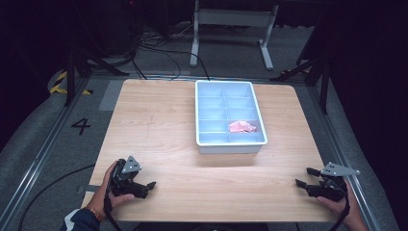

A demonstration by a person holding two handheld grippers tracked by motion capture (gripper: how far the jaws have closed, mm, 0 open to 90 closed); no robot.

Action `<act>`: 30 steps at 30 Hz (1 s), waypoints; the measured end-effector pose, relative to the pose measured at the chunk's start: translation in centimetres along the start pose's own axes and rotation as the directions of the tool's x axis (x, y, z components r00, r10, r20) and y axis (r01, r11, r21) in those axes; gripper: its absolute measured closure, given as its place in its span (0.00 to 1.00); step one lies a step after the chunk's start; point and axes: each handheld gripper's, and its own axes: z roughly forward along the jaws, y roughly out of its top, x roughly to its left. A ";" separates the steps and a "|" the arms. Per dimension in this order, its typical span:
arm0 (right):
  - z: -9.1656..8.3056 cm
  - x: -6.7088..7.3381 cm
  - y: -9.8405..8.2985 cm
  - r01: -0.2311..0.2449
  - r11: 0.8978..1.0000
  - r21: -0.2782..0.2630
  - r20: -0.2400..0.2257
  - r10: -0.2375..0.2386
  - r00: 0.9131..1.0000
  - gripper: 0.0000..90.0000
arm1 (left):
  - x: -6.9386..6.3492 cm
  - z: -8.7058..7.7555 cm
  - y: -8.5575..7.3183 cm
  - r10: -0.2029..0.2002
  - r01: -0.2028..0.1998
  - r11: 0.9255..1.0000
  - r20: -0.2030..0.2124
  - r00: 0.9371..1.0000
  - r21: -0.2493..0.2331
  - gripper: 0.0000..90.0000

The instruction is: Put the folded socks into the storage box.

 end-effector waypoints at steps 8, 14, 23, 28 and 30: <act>0.1 0.1 0.1 -0.007 1.000 0.004 0.008 0.007 1.000 0.30 | 0.0 0.0 0.0 0.000 0.000 1.000 0.003 1.000 -0.003 0.00; 0.3 0.1 0.2 -0.016 1.000 0.005 0.015 0.016 1.000 0.29 | 0.0 0.0 0.0 0.002 -0.002 1.000 -0.001 1.000 0.002 0.00; 0.5 0.1 0.4 -0.028 1.000 0.004 0.028 0.028 0.999 0.29 | 0.0 0.0 0.0 0.002 -0.002 1.000 0.003 1.000 -0.003 0.00; 0.6 0.1 0.5 -0.041 0.999 0.005 0.043 0.041 0.998 0.29 | 0.0 0.1 0.0 -0.003 0.003 1.000 0.006 1.000 -0.005 0.00; 0.8 0.1 0.6 -0.045 0.999 0.005 0.051 0.045 0.998 0.28 | 0.0 0.1 0.0 0.000 0.000 1.000 0.007 1.000 -0.004 0.00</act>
